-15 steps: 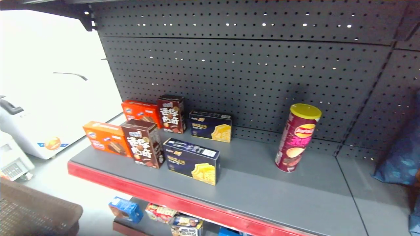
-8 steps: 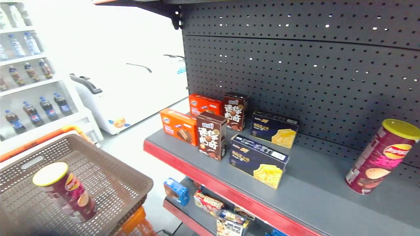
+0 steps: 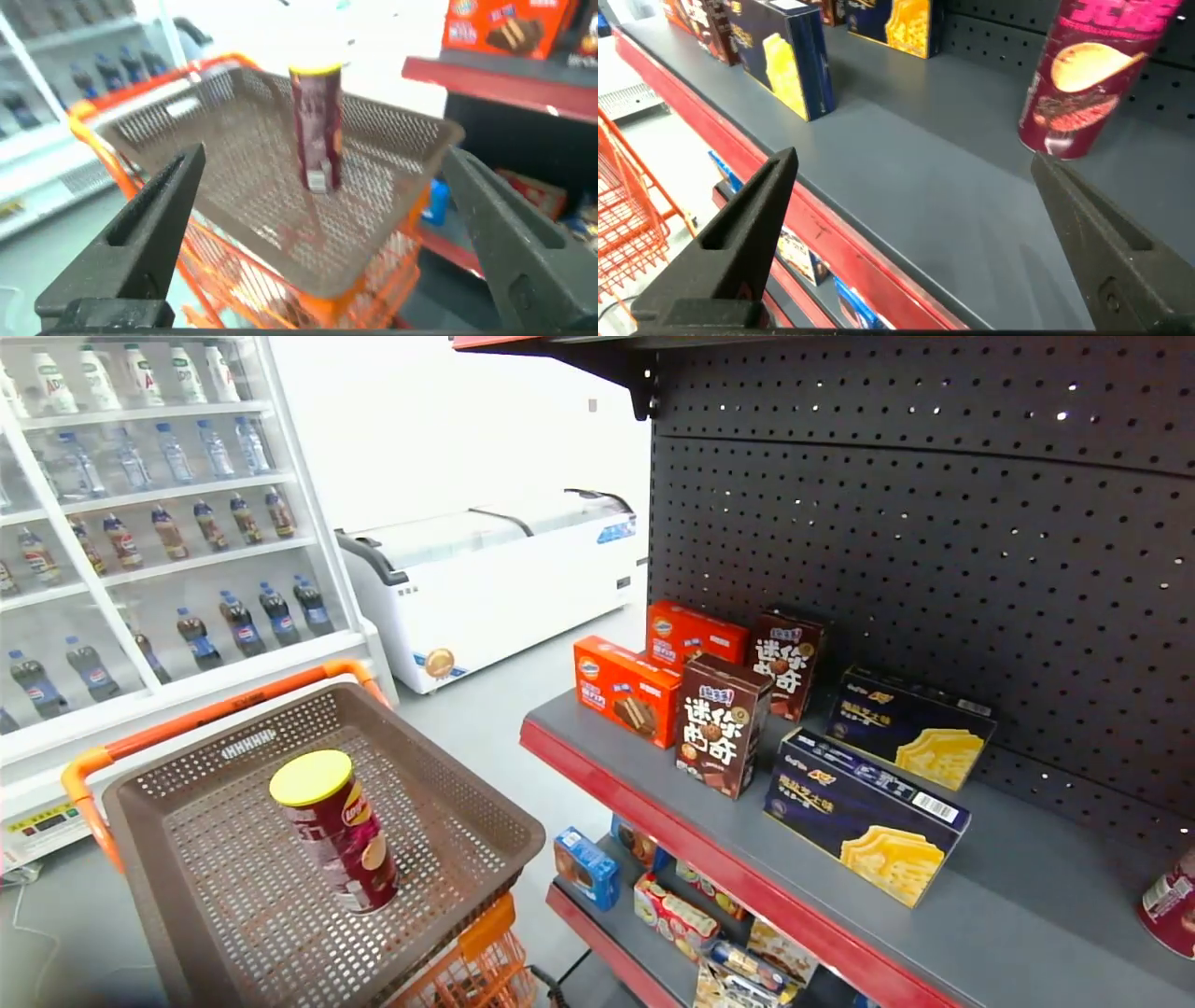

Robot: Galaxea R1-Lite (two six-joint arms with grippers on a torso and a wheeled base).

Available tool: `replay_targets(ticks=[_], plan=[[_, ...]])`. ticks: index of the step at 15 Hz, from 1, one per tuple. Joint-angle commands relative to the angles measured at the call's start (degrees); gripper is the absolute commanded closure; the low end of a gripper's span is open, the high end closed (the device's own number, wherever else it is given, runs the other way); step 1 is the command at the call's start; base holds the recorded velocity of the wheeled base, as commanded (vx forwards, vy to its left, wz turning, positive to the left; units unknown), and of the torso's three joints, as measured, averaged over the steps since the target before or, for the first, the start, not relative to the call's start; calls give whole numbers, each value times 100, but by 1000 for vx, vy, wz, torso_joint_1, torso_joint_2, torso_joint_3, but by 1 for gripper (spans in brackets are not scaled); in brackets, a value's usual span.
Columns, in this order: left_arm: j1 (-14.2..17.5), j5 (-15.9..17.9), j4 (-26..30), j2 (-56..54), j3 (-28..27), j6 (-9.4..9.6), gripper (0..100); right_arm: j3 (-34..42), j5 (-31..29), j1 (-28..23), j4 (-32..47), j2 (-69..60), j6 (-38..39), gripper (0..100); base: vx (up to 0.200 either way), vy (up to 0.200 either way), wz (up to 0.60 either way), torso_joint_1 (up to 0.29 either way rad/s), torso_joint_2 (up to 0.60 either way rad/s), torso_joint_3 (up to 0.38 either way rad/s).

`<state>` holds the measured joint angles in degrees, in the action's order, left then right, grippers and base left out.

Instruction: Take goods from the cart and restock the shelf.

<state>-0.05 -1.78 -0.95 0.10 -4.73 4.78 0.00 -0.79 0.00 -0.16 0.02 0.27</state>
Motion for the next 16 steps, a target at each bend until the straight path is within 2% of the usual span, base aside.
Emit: replay_targets(ticks=[1, 2, 4, 5, 7, 9, 10, 11, 12, 13, 14, 16], plan=[[31, -191, 332, 52, -678, 181, 0, 0, 0, 0, -2, -2, 0, 0, 0, 0, 0, 0, 0, 0], [146, -393, 1466, 324, -1768, 278, 0, 0, 0, -9, -2, -2, 0, 0, 0, 0, 0, 0, 0, 0], [339, -552, 2776, 1142, -2964, 287, 0, 0, 0, 0, -2, -2, 0, 0, 0, 0, 0, 0, 0, 0], [304, -534, 2925, 1783, -3262, 296, 0, 0, 0, -9, -2, -2, 0, 0, 0, 0, 0, 0, 0, 0], [198, -560, 2776, 3330, -3631, 252, 0, 0, 0, 0, -2, -2, 0, 0, 0, 0, 0, 0, 0, 0], [383, -411, 2134, 4543, -3693, 208, 0, 0, 0, -9, -2, -2, 0, 0, 0, 0, 0, 0, 0, 0], [893, 108, 1835, 5070, -3614, 243, 0, 0, 0, 0, -2, -2, 0, 0, 0, 0, 0, 0, 0, 0], [1464, 934, 1493, 5510, -3482, 287, 0, 0, 0, 0, -2, -2, 0, 0, 0, 0, 0, 0, 0, 0], [1675, 1312, 1290, 5721, -3412, 296, 0, 0, 0, 0, -2, -2, 0, 0, 0, 0, 0, 0, 0, 0], [1675, 1312, 1290, 5721, -3412, 296, 0, 0, 0, 0, -2, -2, 0, 0, 0, 0, 0, 0, 0, 0], [1842, 2103, 25, 6494, -2454, 348, 0, 0, 0, 0, -2, -2, 0, 0, 0, 0, 0, 0, 0, 0], [1833, 2103, -1689, 7232, -1566, 340, 0, 0, 0, -9, -2, -2, 0, 0, 0, 0, 0, 0, 0, 0]])
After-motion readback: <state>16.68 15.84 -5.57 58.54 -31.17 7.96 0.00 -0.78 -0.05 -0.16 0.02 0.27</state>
